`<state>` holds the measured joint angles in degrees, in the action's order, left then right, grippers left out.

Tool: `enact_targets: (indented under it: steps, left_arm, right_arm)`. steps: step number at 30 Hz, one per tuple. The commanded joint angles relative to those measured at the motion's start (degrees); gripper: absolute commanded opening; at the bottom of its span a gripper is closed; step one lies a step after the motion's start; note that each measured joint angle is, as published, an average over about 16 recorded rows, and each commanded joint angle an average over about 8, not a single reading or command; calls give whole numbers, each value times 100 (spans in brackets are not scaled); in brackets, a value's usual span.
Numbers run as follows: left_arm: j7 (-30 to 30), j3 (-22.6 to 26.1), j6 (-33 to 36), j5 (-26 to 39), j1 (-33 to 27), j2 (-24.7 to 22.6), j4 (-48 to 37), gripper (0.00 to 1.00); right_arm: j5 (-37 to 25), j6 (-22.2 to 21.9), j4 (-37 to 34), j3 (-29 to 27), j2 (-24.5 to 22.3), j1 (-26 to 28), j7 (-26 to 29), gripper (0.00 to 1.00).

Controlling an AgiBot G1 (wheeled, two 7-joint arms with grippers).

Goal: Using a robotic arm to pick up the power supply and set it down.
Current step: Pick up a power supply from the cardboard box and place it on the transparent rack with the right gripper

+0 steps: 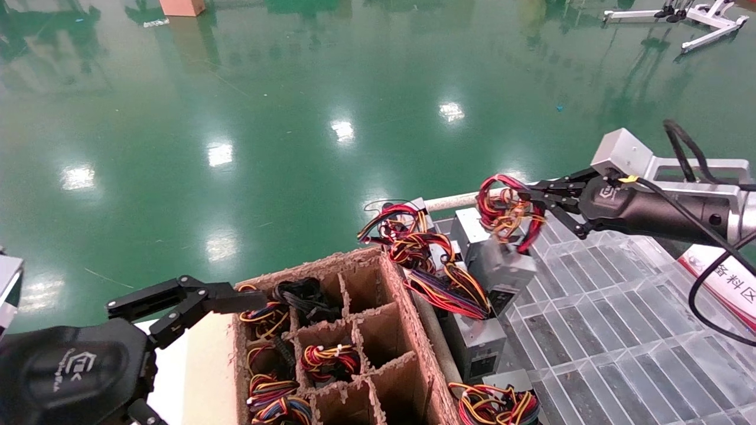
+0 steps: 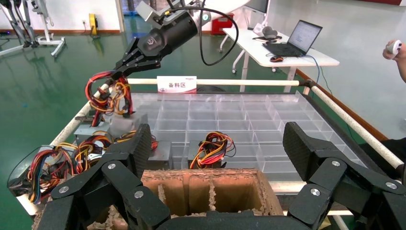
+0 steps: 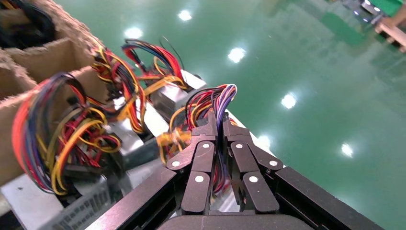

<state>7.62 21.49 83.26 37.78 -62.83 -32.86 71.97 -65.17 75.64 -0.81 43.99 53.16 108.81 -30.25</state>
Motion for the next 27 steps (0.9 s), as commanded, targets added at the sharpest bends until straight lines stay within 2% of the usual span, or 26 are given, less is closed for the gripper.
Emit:
enact_targets:
  steps: [1, 9, 16, 17, 18, 24, 25, 27]
  left_arm:
    - [0, 0, 0, 0, 0, 0, 0, 100]
    - [0, 0, 0, 0, 0, 0, 0, 100]
    - [0, 0, 0, 0, 0, 0, 0, 100]
    - [0, 1, 0, 0, 0, 0, 0, 100]
    - [0, 1, 0, 0, 0, 0, 0, 100]
    - [0, 1, -1, -1, 0, 1, 0, 100]
    - [0, 0, -1, -1, 0, 1, -1, 100]
    - [-1, 0, -1, -1, 1, 1, -1, 100]
  right_arm:
    - [26, -80, -18, -17, -23, -28, -16, 0]
    - [-1, -440, -6, 3, 11, -91, -37, 0]
    - [-30, -491, 15, 22, 97, -193, 7, 1]
    - [-30, -491, 16, 23, 105, -208, 15, 6]
    - [-29, -490, 15, 22, 114, -223, 26, 17]
    - [-29, -466, 1, 23, 142, -270, 141, 90]
    - [-29, -458, -2, 24, 145, -274, 164, 98]
    - [-31, -445, -5, 26, 148, -276, 195, 100]
